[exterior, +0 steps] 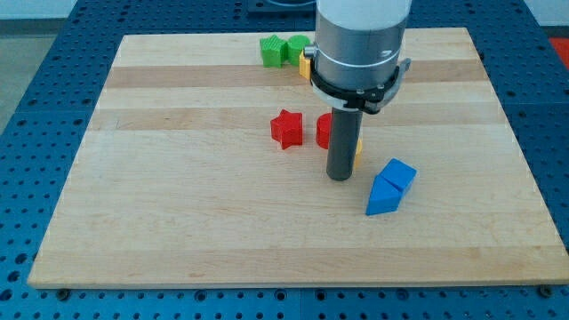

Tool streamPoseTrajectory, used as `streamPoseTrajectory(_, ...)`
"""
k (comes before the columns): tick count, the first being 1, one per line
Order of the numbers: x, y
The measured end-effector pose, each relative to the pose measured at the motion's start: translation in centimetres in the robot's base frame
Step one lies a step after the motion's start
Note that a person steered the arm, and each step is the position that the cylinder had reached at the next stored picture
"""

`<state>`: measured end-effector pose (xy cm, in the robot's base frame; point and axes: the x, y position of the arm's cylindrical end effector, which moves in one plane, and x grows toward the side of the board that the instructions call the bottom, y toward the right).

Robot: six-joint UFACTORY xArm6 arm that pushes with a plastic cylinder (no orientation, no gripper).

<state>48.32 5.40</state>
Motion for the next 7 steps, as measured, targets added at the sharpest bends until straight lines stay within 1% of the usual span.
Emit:
streamPoseTrajectory(2, -1.8, 6.2)
streamPoseTrajectory(3, -3.2, 6.2)
streamPoseTrajectory(4, -3.2, 5.1)
streamPoseTrajectory(5, -2.0, 4.6)
streamPoseTrajectory(7, -2.3, 1.6)
